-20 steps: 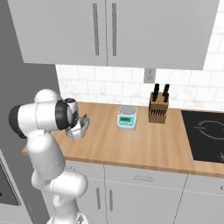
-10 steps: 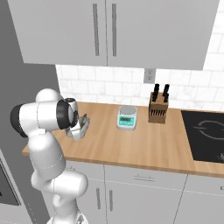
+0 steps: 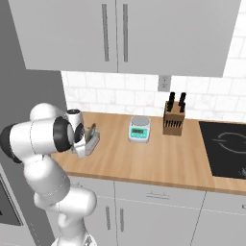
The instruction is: Take the meat container that has the fish and place it on the second highest rack of the freezer. Then take the vegetable container that has the cucumber and tomato and place it on the highest rack of the freezer.
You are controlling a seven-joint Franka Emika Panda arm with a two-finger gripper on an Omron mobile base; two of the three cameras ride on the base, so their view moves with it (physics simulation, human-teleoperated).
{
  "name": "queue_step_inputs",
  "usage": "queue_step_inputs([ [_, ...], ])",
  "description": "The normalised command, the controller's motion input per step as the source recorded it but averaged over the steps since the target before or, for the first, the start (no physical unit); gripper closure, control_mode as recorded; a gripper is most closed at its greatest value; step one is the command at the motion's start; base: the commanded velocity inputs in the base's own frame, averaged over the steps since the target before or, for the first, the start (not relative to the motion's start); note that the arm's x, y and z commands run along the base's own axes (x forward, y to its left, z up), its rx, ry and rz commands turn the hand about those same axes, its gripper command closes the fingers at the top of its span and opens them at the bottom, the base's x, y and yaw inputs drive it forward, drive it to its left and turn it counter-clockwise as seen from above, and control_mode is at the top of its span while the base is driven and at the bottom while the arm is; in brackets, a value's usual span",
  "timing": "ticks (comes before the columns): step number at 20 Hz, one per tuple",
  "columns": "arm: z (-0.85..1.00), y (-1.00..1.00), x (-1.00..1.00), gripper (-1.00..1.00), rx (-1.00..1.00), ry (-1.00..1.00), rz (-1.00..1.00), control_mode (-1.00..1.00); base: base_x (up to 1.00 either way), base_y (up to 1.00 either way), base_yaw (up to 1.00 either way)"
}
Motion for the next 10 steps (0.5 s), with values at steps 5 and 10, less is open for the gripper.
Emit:
queue_step_inputs([
  [5, 0.65, -0.38, -0.56, 1.00, 0.00, -0.07, 0.00, -1.00, 0.00, 0.00, 0.00],
  [10, 1.00, -0.40, -0.61, 1.00, 0.05, -0.01, 0.05, -1.00, 0.00, 0.00, 0.00],
])
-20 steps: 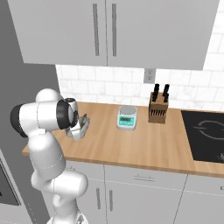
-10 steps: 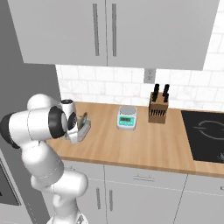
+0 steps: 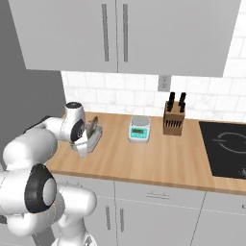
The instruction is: Take the meat container that has the fish and place it on the second highest rack of the freezer. Then take the vegetable container that has the cucumber and tomato and place it on the highest rack of the freezer.
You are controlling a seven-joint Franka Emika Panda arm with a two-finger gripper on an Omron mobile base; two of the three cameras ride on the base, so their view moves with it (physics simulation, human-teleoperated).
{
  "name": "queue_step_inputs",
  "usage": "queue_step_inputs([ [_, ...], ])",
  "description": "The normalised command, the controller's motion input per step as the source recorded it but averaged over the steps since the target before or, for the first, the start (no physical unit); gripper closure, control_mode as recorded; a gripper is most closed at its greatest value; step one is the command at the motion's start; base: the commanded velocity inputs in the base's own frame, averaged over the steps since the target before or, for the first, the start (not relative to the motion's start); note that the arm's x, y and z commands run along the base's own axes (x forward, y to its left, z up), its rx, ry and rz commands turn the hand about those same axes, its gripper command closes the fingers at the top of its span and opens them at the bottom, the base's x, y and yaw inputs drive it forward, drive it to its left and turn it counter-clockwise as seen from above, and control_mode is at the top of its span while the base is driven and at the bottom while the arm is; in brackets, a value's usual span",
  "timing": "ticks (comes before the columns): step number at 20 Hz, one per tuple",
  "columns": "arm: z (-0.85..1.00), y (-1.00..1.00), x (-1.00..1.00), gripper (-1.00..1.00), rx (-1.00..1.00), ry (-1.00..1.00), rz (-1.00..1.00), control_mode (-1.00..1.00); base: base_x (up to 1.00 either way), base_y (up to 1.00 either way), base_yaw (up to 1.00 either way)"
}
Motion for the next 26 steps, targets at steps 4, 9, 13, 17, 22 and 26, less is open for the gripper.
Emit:
queue_step_inputs([
  [4, 1.00, -0.47, -0.79, 1.00, 0.01, 0.02, 0.18, -1.00, 0.00, 0.00, 0.00],
  [9, 1.00, -0.41, -0.86, 1.00, 0.00, 0.06, 0.26, -1.00, 0.00, 0.00, 0.00],
  [13, 1.00, -0.25, -1.00, 1.00, 0.00, 0.07, 0.23, -1.00, 0.00, 0.00, 0.00],
  [17, 1.00, -0.06, -0.90, 1.00, 0.00, 0.13, 0.17, -1.00, 0.00, 0.00, 0.00],
  [22, 0.88, 0.00, -0.67, 1.00, -0.02, 0.12, 0.07, -1.00, 0.00, 0.00, 0.00],
  [26, 0.43, 0.00, -0.32, 1.00, -0.05, 0.07, 0.00, -1.00, 0.00, 0.00, 0.00],
])
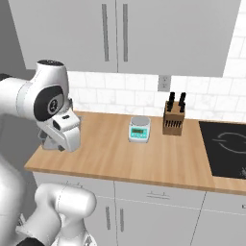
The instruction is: Take the meat container that has the fish and place it on the second highest rack of the freezer. Then take the vegetable container that has the cucumber and tomato and place it on the highest rack of the freezer.
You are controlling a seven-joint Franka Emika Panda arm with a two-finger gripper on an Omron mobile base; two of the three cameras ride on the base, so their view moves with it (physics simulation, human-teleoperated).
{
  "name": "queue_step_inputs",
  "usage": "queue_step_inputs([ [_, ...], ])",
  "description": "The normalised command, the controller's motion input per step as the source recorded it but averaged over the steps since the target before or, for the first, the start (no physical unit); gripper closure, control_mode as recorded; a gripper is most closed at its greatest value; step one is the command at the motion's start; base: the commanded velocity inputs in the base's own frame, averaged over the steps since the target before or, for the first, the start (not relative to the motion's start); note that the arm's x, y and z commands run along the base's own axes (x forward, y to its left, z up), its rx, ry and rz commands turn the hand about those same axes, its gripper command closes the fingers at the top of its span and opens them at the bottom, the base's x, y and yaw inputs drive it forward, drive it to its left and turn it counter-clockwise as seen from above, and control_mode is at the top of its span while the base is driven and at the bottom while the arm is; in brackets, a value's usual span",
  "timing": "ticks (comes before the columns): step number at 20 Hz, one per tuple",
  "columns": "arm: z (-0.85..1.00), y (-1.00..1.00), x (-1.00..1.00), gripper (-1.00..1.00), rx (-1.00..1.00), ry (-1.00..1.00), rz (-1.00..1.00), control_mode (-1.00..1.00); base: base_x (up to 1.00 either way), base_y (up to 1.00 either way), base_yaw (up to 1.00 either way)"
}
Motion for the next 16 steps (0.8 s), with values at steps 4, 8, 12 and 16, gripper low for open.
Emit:
queue_step_inputs([
  [4, 0.00, 0.00, -0.18, 1.00, -0.03, 0.03, 0.00, 1.00, -0.38, 0.00, 0.00],
  [8, 0.00, 0.00, 0.00, 1.00, 0.00, 0.00, 0.00, 1.00, -1.00, 0.04, -0.03],
  [12, 0.00, 0.00, 0.00, 1.00, 0.00, 0.00, 0.00, 1.00, -1.00, 0.45, -0.02],
  [16, 0.00, 0.00, 0.00, 1.00, 0.00, 0.00, 0.00, 1.00, -0.62, 1.00, 0.00],
])
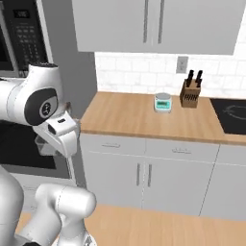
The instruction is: Take the meat container that has the fish and place it on the second highest rack of the freezer. Then take the vegetable container that has the cucumber and tomato and place it on the highest rack of the freezer.
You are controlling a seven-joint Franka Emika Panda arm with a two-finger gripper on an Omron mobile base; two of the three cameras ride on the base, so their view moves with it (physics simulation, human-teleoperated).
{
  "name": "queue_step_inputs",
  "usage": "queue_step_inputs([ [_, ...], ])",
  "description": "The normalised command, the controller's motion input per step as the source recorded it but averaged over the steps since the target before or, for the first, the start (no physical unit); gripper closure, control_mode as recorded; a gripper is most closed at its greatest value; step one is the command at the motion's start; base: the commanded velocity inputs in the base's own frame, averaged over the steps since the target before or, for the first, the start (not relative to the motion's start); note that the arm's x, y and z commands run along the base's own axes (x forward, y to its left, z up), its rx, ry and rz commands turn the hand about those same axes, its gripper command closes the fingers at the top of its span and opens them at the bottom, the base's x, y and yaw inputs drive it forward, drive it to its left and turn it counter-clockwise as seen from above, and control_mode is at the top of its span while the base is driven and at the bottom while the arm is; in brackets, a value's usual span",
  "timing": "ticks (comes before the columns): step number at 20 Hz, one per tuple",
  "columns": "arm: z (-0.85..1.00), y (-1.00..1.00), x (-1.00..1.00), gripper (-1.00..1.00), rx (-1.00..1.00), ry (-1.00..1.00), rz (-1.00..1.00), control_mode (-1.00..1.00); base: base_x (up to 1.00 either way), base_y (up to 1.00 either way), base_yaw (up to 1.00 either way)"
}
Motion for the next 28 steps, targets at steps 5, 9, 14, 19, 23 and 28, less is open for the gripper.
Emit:
queue_step_inputs([
  [5, 0.00, 0.00, 0.00, 1.00, 0.00, 0.00, 0.00, 1.00, -0.10, 1.00, 0.00],
  [9, 0.00, 0.00, 0.00, 1.00, 0.00, 0.00, 0.00, 1.00, -0.10, 1.00, 0.00],
  [14, 0.00, 0.00, 0.00, 1.00, 0.00, 0.00, 0.00, 1.00, -0.21, 1.00, 0.00],
  [19, 0.00, 0.00, 0.00, 1.00, 0.00, 0.00, 0.00, 1.00, -0.31, 1.00, 0.01],
  [23, 0.00, 0.00, 0.00, 1.00, 0.00, 0.00, 0.00, 1.00, -0.20, 1.00, 0.05],
  [28, 0.00, 0.00, 0.00, 1.00, 0.00, 0.00, 0.00, 1.00, -0.09, 1.00, 0.07],
])
